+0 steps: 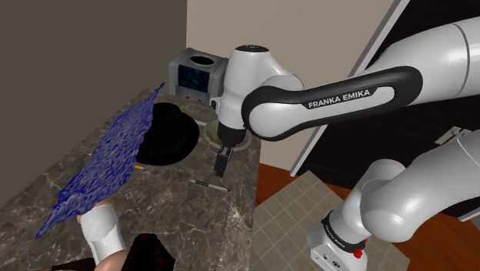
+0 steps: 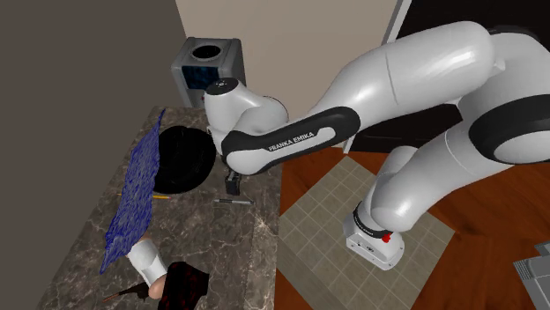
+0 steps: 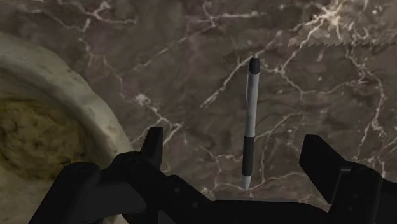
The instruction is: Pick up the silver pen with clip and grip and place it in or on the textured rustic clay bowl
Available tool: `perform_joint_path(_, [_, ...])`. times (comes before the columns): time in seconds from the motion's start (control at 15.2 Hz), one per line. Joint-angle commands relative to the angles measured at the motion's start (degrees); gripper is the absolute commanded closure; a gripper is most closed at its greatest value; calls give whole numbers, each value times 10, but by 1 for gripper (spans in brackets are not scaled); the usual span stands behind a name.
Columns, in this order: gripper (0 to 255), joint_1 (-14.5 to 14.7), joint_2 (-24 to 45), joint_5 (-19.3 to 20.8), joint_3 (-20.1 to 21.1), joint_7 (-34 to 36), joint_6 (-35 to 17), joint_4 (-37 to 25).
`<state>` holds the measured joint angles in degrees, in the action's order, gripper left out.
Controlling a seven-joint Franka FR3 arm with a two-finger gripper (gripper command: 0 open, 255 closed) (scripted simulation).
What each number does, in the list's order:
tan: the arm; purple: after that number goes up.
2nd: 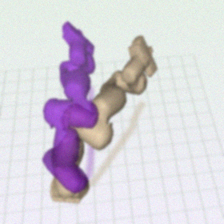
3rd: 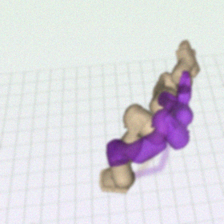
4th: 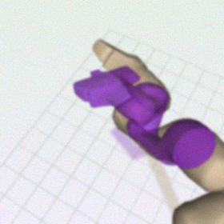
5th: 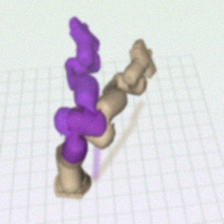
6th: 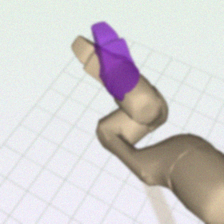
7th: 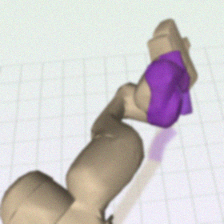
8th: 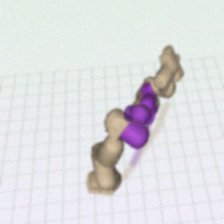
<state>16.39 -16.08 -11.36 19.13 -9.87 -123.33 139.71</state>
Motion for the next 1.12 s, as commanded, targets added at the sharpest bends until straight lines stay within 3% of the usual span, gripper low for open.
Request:
perform_joint_path(0.0, [0, 11, 34, 2, 18, 3, -32, -5])
perform_joint_path(0.59, [0, 17, 95, 14, 35, 11, -113, 15])
perform_joint_path(1.06, [0, 17, 95, 14, 35, 11, -113, 15])
